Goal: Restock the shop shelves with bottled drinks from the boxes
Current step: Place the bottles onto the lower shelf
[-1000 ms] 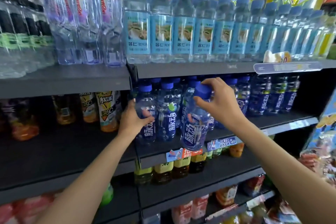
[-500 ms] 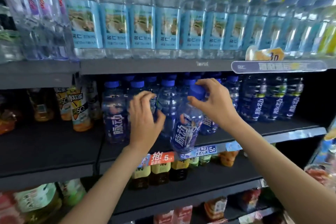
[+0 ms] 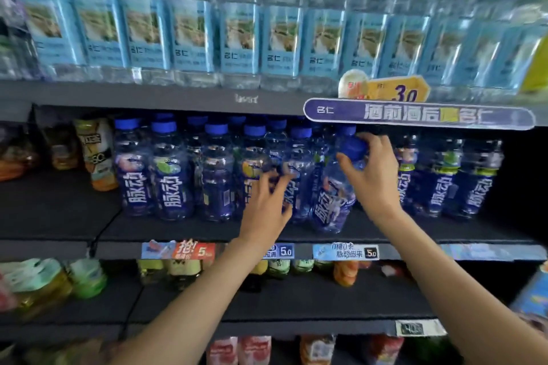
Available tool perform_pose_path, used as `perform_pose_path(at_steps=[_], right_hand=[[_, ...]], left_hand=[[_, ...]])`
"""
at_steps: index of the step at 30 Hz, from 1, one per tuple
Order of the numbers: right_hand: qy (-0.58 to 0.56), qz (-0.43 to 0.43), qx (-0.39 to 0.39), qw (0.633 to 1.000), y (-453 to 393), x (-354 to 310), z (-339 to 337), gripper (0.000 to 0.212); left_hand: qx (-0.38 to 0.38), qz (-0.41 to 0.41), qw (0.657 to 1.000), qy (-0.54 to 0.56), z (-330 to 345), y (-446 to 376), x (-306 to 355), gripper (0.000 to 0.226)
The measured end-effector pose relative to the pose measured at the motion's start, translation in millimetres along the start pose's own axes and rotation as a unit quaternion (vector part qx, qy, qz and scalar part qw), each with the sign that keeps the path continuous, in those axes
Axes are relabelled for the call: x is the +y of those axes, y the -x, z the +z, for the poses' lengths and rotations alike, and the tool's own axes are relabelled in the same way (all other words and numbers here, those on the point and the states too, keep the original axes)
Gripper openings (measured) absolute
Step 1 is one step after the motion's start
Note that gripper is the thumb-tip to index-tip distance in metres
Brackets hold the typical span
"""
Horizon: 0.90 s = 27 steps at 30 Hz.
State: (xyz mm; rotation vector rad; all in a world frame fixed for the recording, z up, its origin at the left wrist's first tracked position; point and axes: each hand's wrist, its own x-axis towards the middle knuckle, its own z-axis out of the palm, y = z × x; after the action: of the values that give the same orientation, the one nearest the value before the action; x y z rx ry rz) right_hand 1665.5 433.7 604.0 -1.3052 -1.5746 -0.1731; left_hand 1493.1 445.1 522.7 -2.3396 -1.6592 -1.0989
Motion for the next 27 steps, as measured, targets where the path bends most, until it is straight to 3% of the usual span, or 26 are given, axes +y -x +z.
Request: perform_pose_path(at_steps=[4, 8, 11, 17, 22, 24, 27], right_hand=[[-0.070, 0.034, 0.026, 0.997, -10, 11, 30, 0.042], [-0.113, 0.045, -0.043, 0.992, 16, 31, 60, 0.083], [-0.172, 0.061, -0.056, 0.981, 30, 45, 68, 0.091], [-0.176, 0.102, -0.078, 0.976, 16, 60, 75, 0.081], [-0.116, 0.169, 0.045, 0.978, 35, 45, 70, 0.062], [-0.139, 0.147, 0.073, 0.977, 45, 23, 68, 0.050], [-0.162, 0.054, 0.038, 0.985, 60, -29, 76, 0.041]], left_hand=[[-0.039, -0.005, 0.997, -0.061, 10, -2, 11, 0.056], [-0.052, -0.018, 0.995, -0.086, 12, -1, 9, 0.067], [-0.068, -0.004, 0.993, -0.092, 10, -1, 5, 0.075], [-0.093, -0.009, 0.991, -0.099, 8, 3, 8, 0.079], [-0.044, -0.003, 0.998, -0.034, 2, 16, -1, 0.060], [-0.002, -0.022, 1.000, 0.013, -10, 33, -13, 0.052], [0.045, -0.082, 0.994, 0.053, -31, 68, -44, 0.046]])
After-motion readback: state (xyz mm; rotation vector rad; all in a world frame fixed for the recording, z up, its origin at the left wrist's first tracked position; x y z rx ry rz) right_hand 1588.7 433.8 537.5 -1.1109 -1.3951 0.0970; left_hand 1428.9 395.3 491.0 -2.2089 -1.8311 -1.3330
